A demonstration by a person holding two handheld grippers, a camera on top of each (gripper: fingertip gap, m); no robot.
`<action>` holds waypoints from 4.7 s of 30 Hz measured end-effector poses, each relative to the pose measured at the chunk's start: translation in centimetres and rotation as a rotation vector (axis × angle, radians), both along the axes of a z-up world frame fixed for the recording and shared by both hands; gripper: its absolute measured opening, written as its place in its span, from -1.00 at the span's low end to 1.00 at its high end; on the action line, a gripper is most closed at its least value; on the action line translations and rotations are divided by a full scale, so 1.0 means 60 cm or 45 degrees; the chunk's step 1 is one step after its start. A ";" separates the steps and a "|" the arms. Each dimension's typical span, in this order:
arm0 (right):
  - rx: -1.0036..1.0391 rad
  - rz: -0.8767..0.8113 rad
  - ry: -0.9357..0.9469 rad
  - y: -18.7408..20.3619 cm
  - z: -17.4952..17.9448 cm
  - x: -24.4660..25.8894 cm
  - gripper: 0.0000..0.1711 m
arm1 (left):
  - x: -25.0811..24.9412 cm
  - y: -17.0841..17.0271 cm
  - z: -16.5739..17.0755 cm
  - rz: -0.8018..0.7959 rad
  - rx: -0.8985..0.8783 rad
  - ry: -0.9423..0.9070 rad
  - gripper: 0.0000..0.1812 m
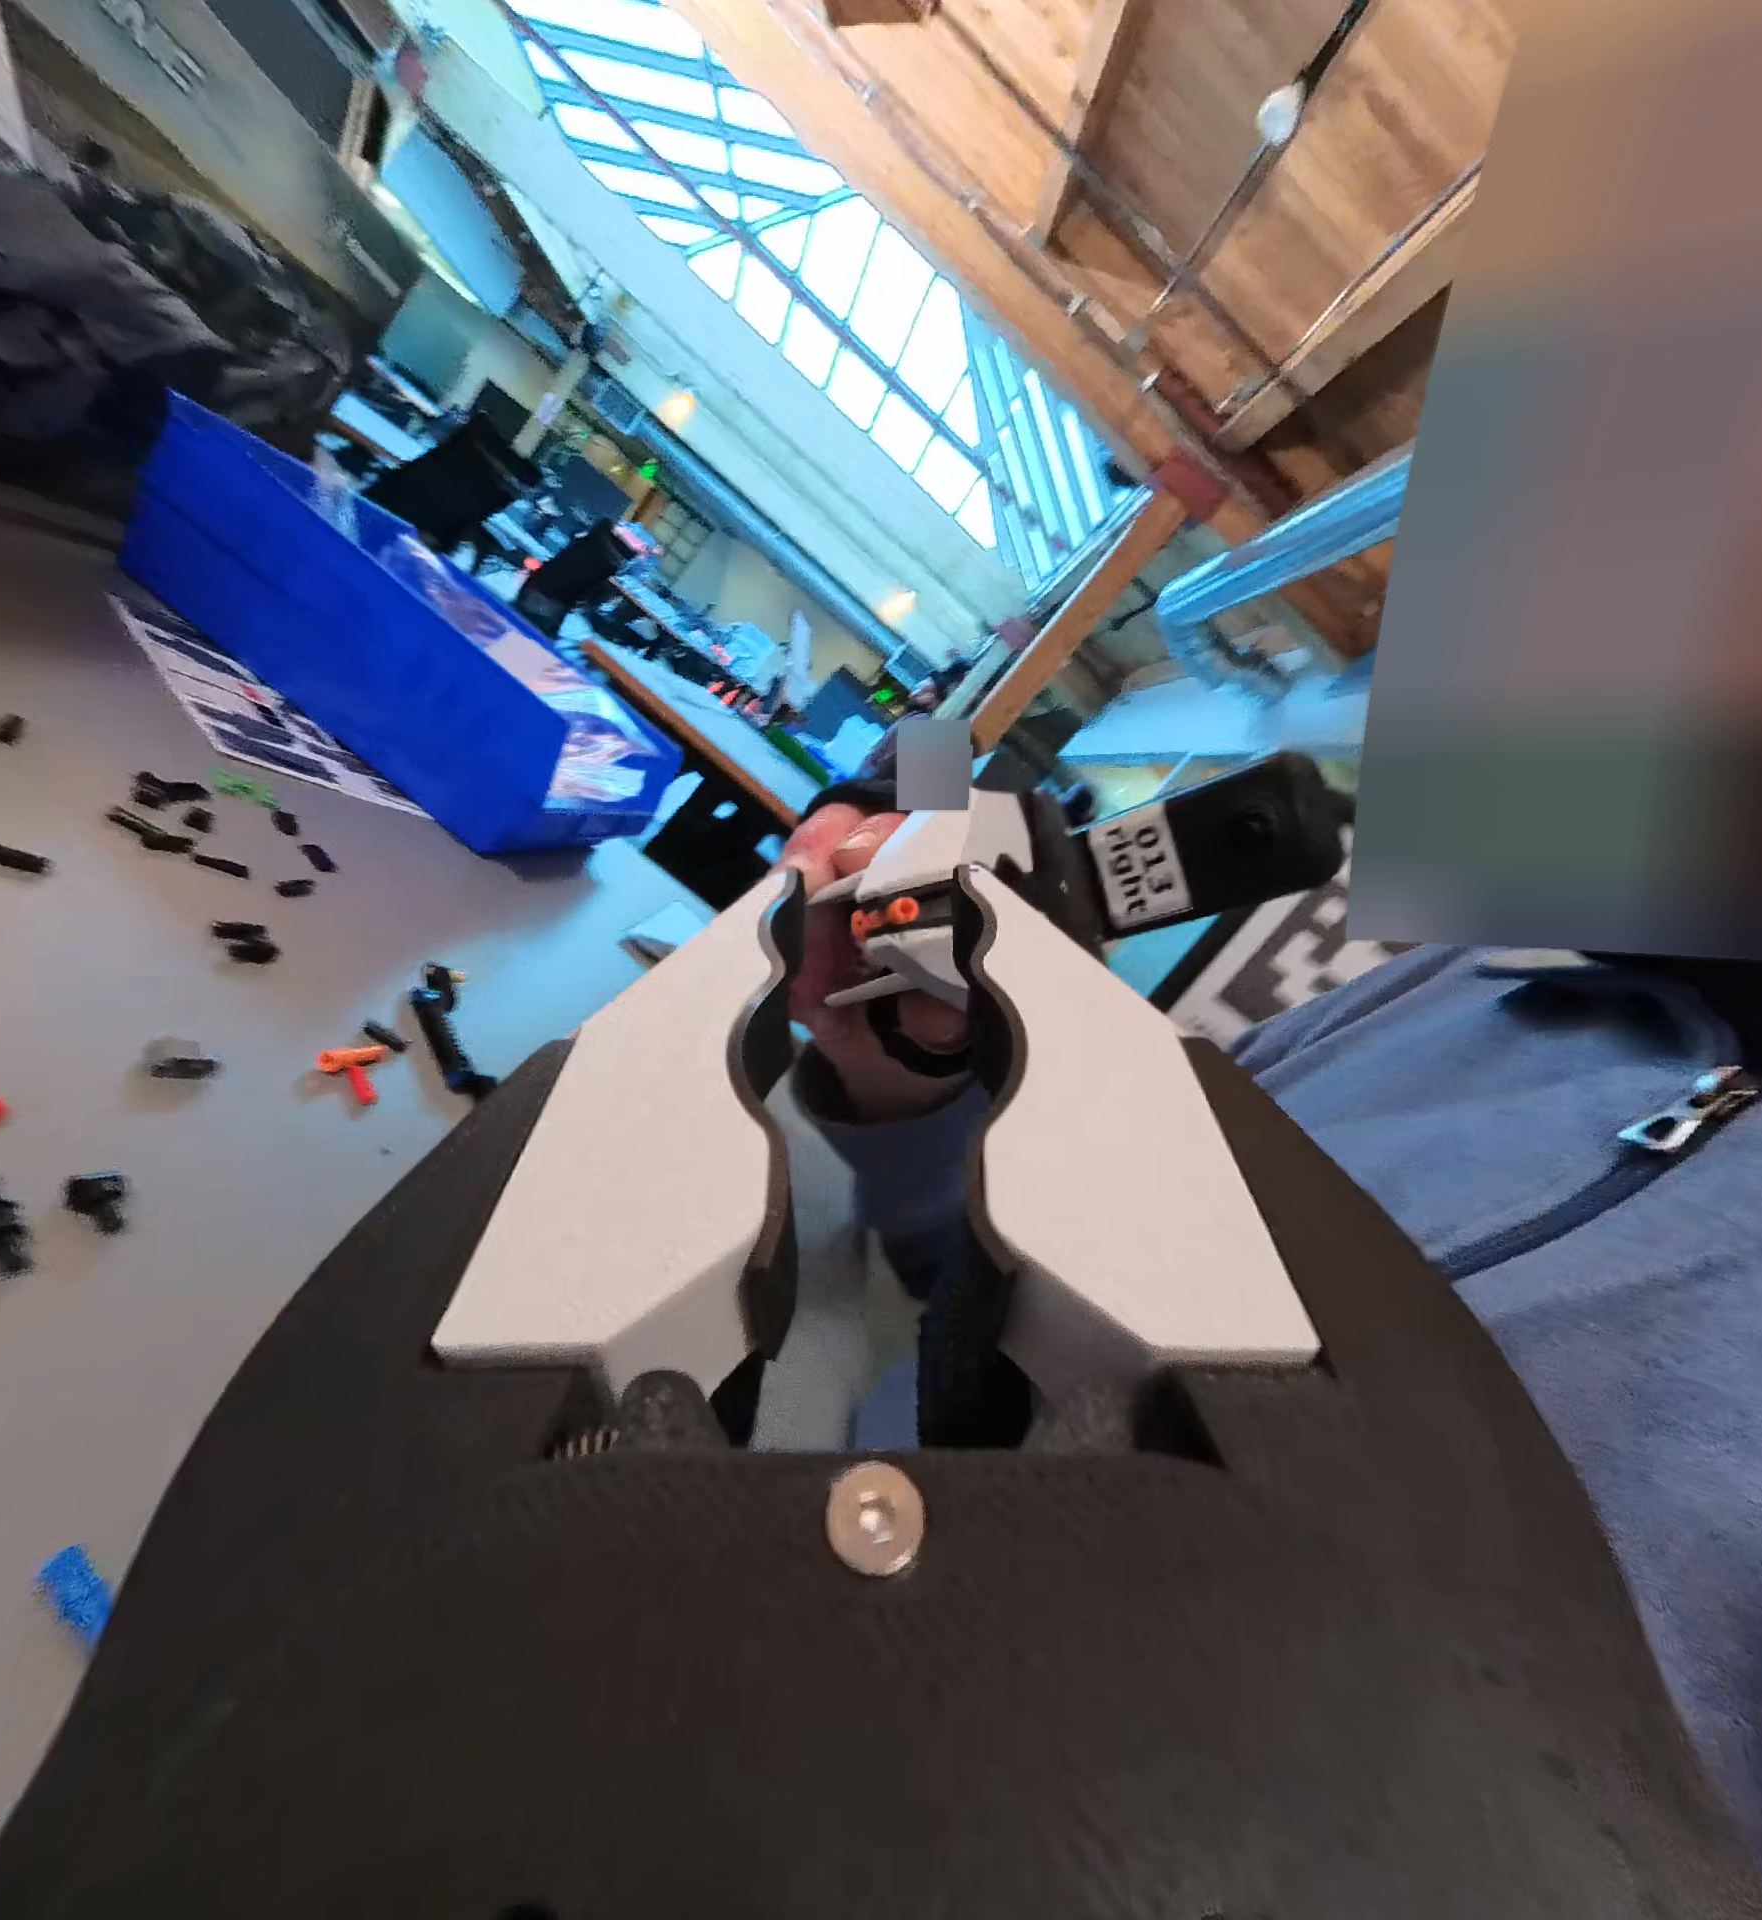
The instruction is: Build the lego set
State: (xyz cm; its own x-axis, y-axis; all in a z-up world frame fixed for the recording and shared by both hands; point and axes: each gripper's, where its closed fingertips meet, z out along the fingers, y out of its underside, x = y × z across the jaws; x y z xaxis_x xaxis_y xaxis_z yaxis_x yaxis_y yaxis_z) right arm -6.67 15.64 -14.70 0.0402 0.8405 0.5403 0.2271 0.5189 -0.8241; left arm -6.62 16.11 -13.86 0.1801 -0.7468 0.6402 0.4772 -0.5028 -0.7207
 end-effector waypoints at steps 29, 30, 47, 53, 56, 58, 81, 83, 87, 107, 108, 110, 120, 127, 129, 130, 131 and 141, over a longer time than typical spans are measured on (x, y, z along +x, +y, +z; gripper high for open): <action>0.133 -0.182 -0.081 0.020 -0.027 -0.009 -0.98 | 0.013 0.015 -0.032 0.072 0.043 0.428 -0.87; 0.137 -0.200 -0.077 0.022 -0.027 -0.009 -0.98 | 0.011 0.017 -0.034 0.091 0.036 0.443 -0.90; 0.214 -0.251 -0.110 0.020 -0.041 -0.017 -0.97 | 0.001 0.015 -0.055 0.138 0.009 0.520 -0.97; 0.202 -0.202 -0.108 0.015 -0.039 -0.015 -0.97 | 0.002 0.011 -0.054 0.114 0.013 0.502 -0.98; 0.166 -0.191 -0.068 0.014 -0.030 -0.010 -0.92 | -0.007 0.016 -0.050 0.125 -0.020 0.425 -0.98; 0.106 -0.175 -0.037 0.013 -0.024 -0.005 -0.90 | -0.016 0.018 -0.047 0.112 -0.062 0.331 -0.98; -0.185 0.009 0.047 -0.002 -0.014 0.010 -0.95 | 0.008 -0.004 -0.030 -0.156 -0.194 -0.111 -0.93; -0.200 0.012 0.044 -0.002 -0.014 0.014 -0.95 | 0.006 0.000 -0.035 -0.111 -0.201 -0.055 -0.82; -0.222 -0.014 0.007 0.005 -0.027 0.028 -0.95 | 0.005 -0.011 -0.069 0.023 -0.159 0.280 -0.65; -0.313 -0.087 -0.043 0.004 -0.087 0.058 -0.95 | -0.028 -0.050 -0.289 0.232 0.198 1.850 -0.93; -0.314 -0.085 -0.039 0.004 -0.087 0.058 -0.95 | -0.027 -0.050 -0.290 0.232 0.195 1.840 -0.94; -0.315 -0.084 -0.036 0.004 -0.087 0.058 -0.95 | -0.027 -0.050 -0.289 0.231 0.191 1.834 -0.94; -0.316 -0.081 -0.030 0.005 -0.086 0.057 -0.95 | -0.044 -0.043 -0.287 0.267 0.036 1.697 -0.97; -0.320 -0.075 -0.040 0.005 -0.088 0.053 -0.95 | -0.067 -0.035 -0.288 0.295 -0.164 1.544 -0.99; -0.323 -0.074 -0.055 0.005 -0.091 0.052 -0.95 | -0.073 -0.036 -0.285 0.309 -0.133 1.568 -0.97; -0.331 -0.068 -0.066 0.004 -0.093 0.051 -0.95 | -0.071 -0.038 -0.282 0.307 -0.121 1.557 -0.95; -0.337 -0.060 -0.081 0.002 -0.096 0.050 -0.95 | -0.068 -0.039 -0.277 0.311 -0.102 1.545 -0.94; -0.545 0.135 -0.273 -0.032 -0.121 0.007 -0.95 | -0.008 -0.036 -0.153 0.408 0.560 1.593 -0.81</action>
State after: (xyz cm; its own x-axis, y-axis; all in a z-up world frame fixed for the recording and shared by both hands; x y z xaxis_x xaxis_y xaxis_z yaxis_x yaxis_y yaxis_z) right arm -6.23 13.75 -21.99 -0.1318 0.9824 0.1321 0.3792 0.1731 -0.9090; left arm -7.08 13.94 -23.03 0.6613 -0.6608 -0.3550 -0.5557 -0.1137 -0.8236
